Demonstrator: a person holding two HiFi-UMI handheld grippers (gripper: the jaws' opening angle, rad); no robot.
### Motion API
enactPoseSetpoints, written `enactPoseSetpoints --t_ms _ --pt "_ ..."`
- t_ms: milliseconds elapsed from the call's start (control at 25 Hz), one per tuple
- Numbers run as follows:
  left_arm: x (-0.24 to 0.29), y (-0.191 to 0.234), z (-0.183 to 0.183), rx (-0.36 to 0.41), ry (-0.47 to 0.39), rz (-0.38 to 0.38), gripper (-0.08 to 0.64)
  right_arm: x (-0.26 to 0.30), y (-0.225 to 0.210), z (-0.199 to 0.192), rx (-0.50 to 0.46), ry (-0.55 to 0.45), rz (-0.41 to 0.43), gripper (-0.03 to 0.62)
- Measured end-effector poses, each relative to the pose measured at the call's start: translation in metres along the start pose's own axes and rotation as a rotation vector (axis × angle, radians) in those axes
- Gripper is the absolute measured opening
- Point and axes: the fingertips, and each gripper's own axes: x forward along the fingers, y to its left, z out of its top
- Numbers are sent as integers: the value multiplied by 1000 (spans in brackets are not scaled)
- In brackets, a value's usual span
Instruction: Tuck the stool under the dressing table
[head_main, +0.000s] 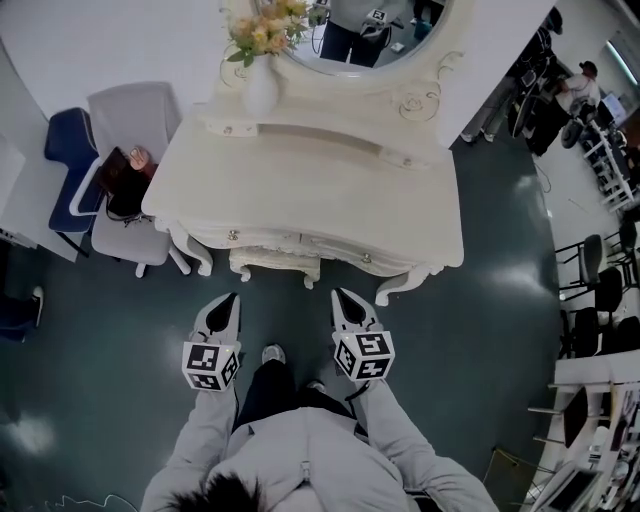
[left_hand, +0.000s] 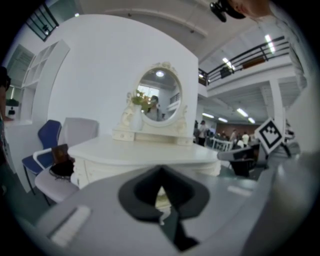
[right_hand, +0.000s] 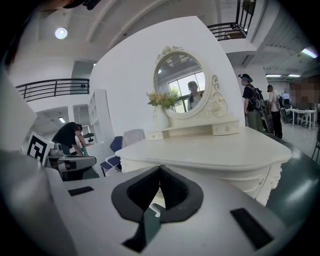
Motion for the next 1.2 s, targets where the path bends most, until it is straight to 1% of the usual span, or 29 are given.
enactPoseSetpoints --t_ms 280,440,640,920,1040,1200 --pt "-12 -16 31 -5 -47 -16 6 -26 3 35 -10 -62 20 2" --pt "-17 -27 50 10 -69 -27 6 -41 3 57 -61 -102 14 2" --pt "-22 -42 78 30 -118 -50 6 -59 6 78 -118 -140 16 2" --pt "-32 -63 116 87 -200 -71 6 -80 5 103 -104 -202 14 2" --pt "-37 -70 126 84 -226 -77 6 -92 4 114 -97 -237 16 2" --pt "-41 -74 137 73 -247 -76 6 -107 4 132 -118 -284 9 2"
